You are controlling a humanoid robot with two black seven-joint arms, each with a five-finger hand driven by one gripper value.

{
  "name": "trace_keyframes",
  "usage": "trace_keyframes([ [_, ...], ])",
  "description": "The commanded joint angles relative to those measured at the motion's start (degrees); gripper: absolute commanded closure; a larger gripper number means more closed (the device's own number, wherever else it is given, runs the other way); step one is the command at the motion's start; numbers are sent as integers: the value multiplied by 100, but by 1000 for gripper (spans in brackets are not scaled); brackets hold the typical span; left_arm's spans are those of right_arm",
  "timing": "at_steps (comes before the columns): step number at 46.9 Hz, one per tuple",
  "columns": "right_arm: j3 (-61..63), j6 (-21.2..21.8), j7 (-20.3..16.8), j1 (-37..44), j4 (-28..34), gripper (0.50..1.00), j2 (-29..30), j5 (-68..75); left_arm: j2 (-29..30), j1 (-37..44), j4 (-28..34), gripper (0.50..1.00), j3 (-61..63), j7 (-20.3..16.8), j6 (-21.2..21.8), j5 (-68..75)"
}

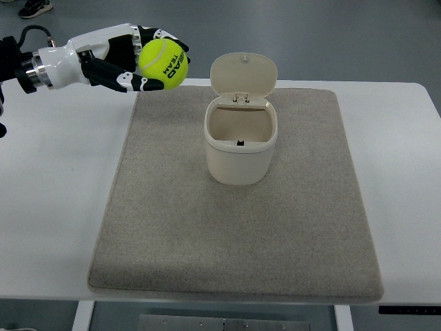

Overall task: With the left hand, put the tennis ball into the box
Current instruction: 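Lift the tennis ball with the left hand above the mat, then carry the ball with the left hand over the cream bin opening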

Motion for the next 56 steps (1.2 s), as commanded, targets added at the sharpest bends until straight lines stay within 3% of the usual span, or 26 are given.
trace_keyframes([
  [1, 0, 0, 0, 0, 0, 599, 0, -4, -234, 259, -10, 881, -176, 4, 240, -2],
  [16, 0, 0, 0, 0, 0, 599, 0, -4, -903, 629, 7, 881, -414, 13, 662, 7],
  [44, 0, 0, 0, 0, 0, 599, 0, -4, -1403, 840, 130, 879, -379, 57, 978, 104],
  [56, 0, 0, 0, 0, 0, 599, 0, 5, -1913, 849, 552, 879, -370, 65, 1172, 104],
])
